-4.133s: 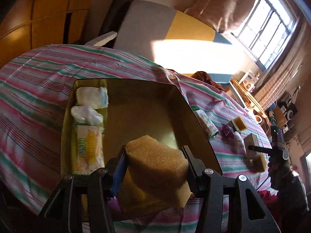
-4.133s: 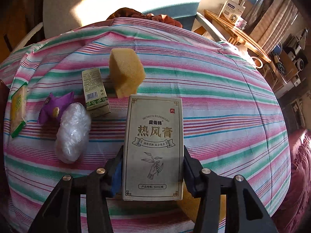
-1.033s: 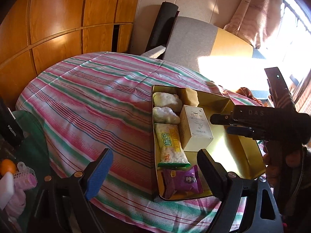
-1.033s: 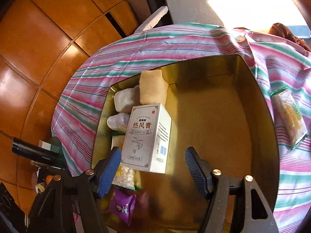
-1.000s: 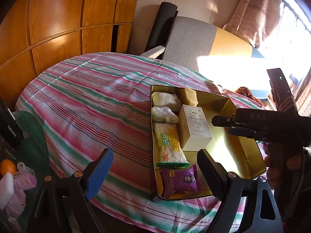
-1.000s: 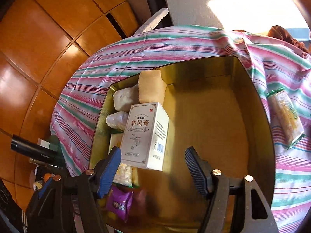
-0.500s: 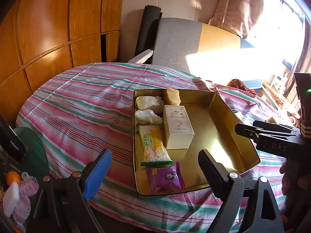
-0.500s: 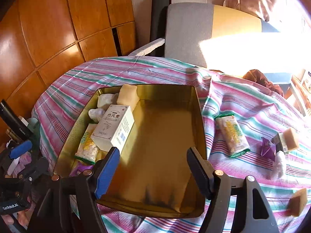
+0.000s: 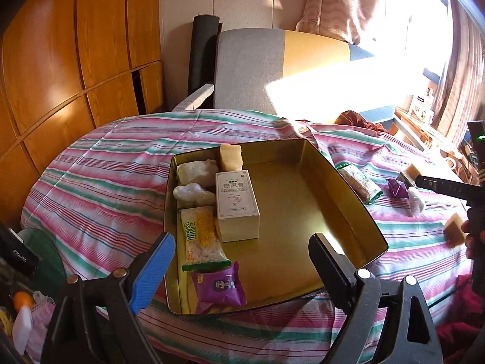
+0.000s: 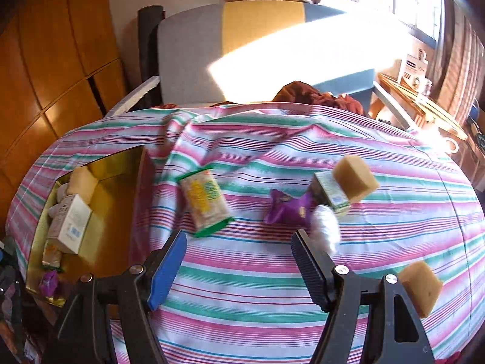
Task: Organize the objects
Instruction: 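Reach back and grasp the green-edged WEIDAN cracker packet with the left tool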
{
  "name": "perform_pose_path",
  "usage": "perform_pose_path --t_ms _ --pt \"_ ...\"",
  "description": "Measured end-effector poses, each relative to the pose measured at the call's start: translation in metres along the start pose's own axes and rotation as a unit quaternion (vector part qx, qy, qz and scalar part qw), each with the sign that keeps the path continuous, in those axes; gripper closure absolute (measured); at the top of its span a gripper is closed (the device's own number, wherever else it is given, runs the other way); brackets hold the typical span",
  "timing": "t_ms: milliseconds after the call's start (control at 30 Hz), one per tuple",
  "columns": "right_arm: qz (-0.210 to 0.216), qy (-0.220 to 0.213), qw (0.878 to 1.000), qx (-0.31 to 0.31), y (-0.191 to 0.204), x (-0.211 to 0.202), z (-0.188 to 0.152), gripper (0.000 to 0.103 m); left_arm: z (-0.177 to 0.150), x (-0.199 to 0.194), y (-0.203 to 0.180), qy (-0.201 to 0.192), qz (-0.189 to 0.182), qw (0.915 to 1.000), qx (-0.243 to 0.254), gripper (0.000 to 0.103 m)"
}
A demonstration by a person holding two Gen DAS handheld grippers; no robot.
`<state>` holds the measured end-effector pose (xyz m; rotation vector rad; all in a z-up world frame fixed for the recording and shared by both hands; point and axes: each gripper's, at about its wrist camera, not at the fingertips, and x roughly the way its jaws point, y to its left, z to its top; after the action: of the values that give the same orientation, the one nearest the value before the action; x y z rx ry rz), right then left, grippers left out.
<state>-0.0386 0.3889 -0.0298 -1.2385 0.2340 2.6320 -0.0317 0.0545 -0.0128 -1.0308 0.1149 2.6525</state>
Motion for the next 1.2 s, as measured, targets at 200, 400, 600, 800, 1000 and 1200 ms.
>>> perform_pose_path --t_ms 200,400,600,800,1000,1200 --pt "-0.069 0.005 0.996 0.06 -0.08 0.011 -0.002 0.03 0.017 0.002 -0.035 -0.003 -0.045 0.9984 0.033 0.016" --pt "-0.06 0.015 0.985 0.16 -0.134 0.023 -0.019 0.03 0.055 0.028 -0.094 0.048 -0.144 0.988 0.026 0.022" --pt "-0.026 -0.003 0.985 0.172 -0.137 0.012 -0.016 0.03 0.082 0.077 -0.161 0.127 -0.198 0.9719 -0.006 0.023" --pt "-0.021 0.002 0.979 0.205 -0.15 0.012 -0.016 0.03 0.092 0.124 -0.196 0.177 -0.197 0.9641 -0.021 0.022" --pt "-0.007 0.001 0.968 0.249 -0.168 0.007 -0.019 0.03 0.101 0.172 -0.205 0.228 -0.183 0.954 -0.068 0.021" --pt "0.01 -0.009 0.971 0.24 -0.164 0.003 -0.015 0.03 0.102 0.215 -0.211 0.265 -0.136 0.951 -0.082 0.021"
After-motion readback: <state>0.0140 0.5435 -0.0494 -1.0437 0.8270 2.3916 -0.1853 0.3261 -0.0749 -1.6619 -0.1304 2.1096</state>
